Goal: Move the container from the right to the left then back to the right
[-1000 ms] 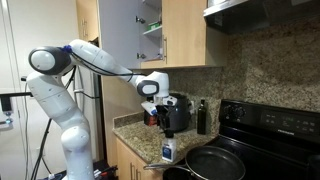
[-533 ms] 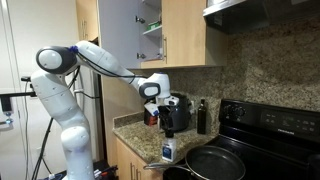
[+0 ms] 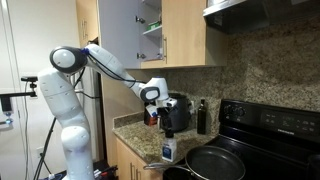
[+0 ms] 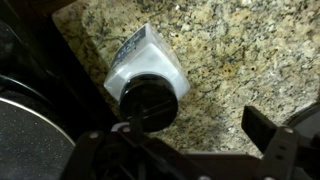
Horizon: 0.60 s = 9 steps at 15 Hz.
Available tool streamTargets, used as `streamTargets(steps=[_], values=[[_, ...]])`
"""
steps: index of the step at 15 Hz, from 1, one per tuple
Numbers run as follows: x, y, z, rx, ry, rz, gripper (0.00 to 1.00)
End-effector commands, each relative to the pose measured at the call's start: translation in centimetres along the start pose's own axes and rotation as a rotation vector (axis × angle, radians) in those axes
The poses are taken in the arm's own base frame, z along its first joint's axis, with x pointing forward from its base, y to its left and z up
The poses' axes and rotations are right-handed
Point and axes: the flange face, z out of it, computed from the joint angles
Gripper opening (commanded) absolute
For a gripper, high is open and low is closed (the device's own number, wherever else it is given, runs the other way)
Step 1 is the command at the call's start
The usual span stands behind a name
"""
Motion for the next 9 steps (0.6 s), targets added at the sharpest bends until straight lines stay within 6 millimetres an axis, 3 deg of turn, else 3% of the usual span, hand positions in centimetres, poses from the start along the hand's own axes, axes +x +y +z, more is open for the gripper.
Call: streamTargets(steps=[1,4,5,6,8,9], values=[[0.1,-1.2,0.9,-0.109,0.026,0.099,1.0],[-0.4,-2.2,1.2,-0.185,-0.013,0.174,1.0],[-1.2,3.7,-0.7,-0.171,-0.023,0.177,1.0],[-1.1,4.9,-1.1,-0.18,-0.033,0.194,1.0],[-0.4,9.6,-2.5,-0.162,-0.019,0.262,1.0],[-0.3,6.1,-1.1,-0.167,-0.018,0.235,1.0]])
